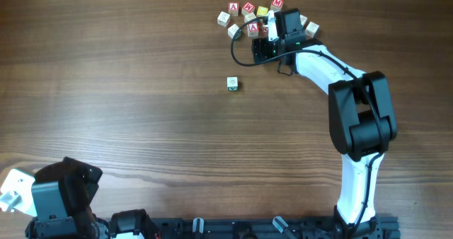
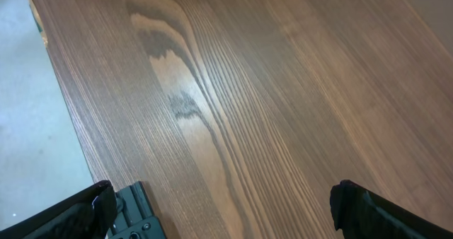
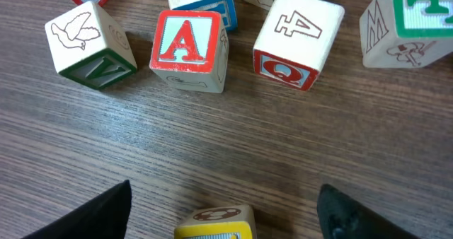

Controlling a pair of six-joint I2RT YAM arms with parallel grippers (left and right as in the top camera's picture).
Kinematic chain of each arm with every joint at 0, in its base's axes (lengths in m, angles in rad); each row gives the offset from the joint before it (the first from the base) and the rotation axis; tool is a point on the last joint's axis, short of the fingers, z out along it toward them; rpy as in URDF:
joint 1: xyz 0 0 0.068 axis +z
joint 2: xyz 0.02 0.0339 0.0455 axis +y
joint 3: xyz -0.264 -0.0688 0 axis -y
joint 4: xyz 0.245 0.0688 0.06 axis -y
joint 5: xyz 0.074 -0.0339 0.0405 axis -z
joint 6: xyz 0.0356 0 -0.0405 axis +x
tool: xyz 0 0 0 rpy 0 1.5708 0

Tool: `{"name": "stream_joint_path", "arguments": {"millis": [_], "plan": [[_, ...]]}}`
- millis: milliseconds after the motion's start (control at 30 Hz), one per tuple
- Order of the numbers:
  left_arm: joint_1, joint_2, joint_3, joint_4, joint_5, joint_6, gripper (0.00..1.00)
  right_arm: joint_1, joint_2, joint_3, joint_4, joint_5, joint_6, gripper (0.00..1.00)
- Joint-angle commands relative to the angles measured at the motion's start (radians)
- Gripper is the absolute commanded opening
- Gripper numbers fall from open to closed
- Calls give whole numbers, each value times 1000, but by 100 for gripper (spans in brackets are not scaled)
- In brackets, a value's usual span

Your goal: Form a horizontal line

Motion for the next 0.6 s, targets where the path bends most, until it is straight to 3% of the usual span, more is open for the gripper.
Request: {"name": "stream_joint_path", "arguments": {"millis": [0, 33, 200, 367, 567], "plan": [[8, -7, -3, 1, -6, -13, 100, 6, 18, 11, -38, 32, -21, 65], [8, -7, -3, 1, -6, -13, 100, 7, 18, 11, -50, 32, -20, 55], [8, -7, -3, 1, -6, -13, 100, 9, -8, 12, -98, 32, 70, 22], [8, -7, -3, 1, -6, -13, 100, 35, -185, 12, -237, 32, 109, 20], [8, -7, -3, 1, -6, -13, 100, 138, -264, -28, -415, 32, 310, 19]]}}
